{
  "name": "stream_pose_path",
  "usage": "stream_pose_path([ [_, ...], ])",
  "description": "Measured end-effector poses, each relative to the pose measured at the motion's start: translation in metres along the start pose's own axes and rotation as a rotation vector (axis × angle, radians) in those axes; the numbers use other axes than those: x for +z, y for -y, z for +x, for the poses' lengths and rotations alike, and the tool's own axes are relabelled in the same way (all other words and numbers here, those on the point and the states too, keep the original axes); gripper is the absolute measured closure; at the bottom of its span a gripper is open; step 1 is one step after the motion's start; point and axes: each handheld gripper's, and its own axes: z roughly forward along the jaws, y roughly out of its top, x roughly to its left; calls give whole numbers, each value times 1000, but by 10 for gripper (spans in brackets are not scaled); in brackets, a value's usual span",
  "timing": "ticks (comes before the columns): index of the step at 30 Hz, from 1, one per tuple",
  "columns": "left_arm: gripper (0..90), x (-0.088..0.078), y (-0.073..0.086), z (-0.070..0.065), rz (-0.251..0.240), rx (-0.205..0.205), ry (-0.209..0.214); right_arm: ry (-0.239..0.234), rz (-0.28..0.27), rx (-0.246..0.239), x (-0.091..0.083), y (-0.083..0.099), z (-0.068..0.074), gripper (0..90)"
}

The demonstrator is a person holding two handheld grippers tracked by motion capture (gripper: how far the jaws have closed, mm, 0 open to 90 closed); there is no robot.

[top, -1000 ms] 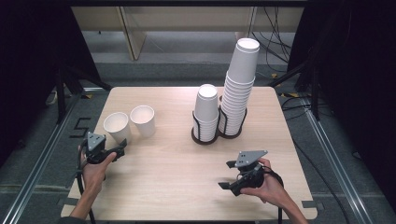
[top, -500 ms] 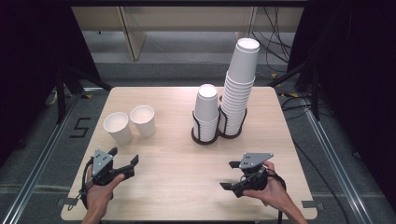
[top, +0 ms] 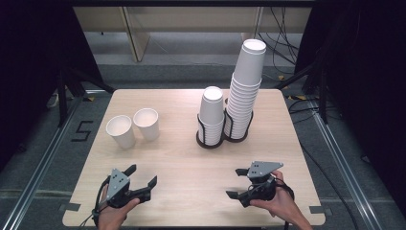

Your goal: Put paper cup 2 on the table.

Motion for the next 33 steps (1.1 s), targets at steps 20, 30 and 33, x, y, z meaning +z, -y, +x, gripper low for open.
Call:
stream_pose_path([
  [20,147,-17,15,-37,55,112,127,-13,2,-2,1,17,14,158],
  [30,147,-21,15,-47,69,143,158,-26,15,-3,0,24,18,159],
  [33,147,-20,15,-46,78,138,149,-29,25,6,1,25,19,159],
])
